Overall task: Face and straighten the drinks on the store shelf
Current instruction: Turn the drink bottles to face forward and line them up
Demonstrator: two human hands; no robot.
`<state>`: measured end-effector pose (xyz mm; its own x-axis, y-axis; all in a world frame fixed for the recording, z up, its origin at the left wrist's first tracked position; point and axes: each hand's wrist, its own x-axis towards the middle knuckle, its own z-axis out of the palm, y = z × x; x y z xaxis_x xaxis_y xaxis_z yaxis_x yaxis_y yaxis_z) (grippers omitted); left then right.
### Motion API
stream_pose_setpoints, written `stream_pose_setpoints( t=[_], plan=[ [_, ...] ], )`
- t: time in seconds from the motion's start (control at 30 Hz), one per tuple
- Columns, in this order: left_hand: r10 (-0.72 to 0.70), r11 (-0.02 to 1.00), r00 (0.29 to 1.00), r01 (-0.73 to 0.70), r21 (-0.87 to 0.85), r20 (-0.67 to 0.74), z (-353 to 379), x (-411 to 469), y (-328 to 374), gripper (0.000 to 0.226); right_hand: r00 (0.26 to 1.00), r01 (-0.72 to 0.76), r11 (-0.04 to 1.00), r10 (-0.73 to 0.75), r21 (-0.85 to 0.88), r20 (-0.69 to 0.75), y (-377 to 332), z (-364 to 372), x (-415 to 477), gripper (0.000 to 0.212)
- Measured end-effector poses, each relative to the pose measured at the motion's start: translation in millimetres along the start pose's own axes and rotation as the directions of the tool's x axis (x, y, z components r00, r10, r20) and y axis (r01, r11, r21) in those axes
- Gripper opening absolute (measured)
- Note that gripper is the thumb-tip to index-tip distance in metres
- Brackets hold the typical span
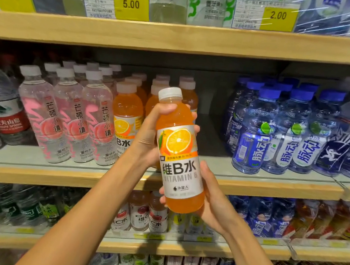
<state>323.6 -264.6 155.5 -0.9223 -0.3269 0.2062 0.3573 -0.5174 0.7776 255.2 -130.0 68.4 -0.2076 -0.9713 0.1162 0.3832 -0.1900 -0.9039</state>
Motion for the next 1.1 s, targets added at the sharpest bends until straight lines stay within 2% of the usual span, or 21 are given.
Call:
stream_pose_setpoints(
  t=[0.07,0.13,0.3,0.4,0.47,0.57,0.67,0.73,0.8,0.93,1.03,1.1],
  plan=[
    [-0.036,0.989,0.991,0.054,-0.138,0.132,-1.8,2.7,1.5,0.057,0.991,-0.041,0.998,0.035,0.044,0.129,-4.2,2.6,1.1,0.078],
    [-0.047,0.976,0.972,0.093,-0.198,0.229,-2.1,5.7,1.2,0.060,0.986,-0.024,1.000,0.021,0.018,0.163,-4.5,5.1,5.1,0.077],
    [-0.047,0.967,0.941,0.127,-0.219,0.336,-7.2,9.1,-4.5,0.060,0.999,0.043,0.990,-0.038,-0.135,0.036,1.5,7.0,10.3,0.071],
    [-0.064,0.989,0.962,0.096,-0.112,0.266,-15.2,10.8,-7.2,0.074,0.995,0.079,0.977,-0.089,-0.200,-0.039,6.1,5.2,8.2,0.051],
    [-0.055,0.997,0.990,0.049,0.052,0.126,-18.7,10.6,-7.4,0.077,0.980,0.104,0.949,-0.148,-0.296,-0.130,7.9,3.6,6.5,0.047],
    [0.105,0.900,0.982,-0.028,0.435,-0.155,-18.1,6.7,-8.1,0.047,0.934,0.149,0.903,-0.262,-0.402,-0.242,9.2,3.7,6.8,0.056],
    [0.262,0.754,0.948,-0.085,0.652,-0.179,-8.9,4.0,-13.0,0.029,0.867,0.157,0.849,-0.364,-0.505,-0.342,12.7,2.9,8.0,0.057],
    [0.336,0.718,0.926,-0.132,0.684,-0.173,2.4,2.5,-19.6,0.025,0.823,0.140,0.784,-0.433,-0.605,-0.369,14.9,3.8,7.0,0.049],
    [0.403,0.723,0.896,-0.186,0.666,-0.187,13.9,0.9,-26.4,0.025,0.778,0.118,0.711,-0.500,-0.693,-0.380,17.2,6.1,5.5,0.050],
    [0.514,0.728,0.822,-0.268,0.631,-0.244,29.5,2.6,-33.8,0.024,0.684,0.033,0.606,-0.594,-0.795,-0.424,23.0,12.9,3.1,0.070],
    [0.514,0.764,0.809,-0.281,0.581,-0.284,33.3,5.3,-34.2,0.018,0.664,-0.002,0.563,-0.617,-0.826,-0.422,26.5,15.7,0.7,0.074],
    [0.490,0.790,0.822,-0.278,0.546,-0.290,31.2,5.9,-33.2,0.011,0.696,0.022,0.568,-0.600,-0.823,-0.395,24.1,14.4,-1.5,0.070]
  ],
)
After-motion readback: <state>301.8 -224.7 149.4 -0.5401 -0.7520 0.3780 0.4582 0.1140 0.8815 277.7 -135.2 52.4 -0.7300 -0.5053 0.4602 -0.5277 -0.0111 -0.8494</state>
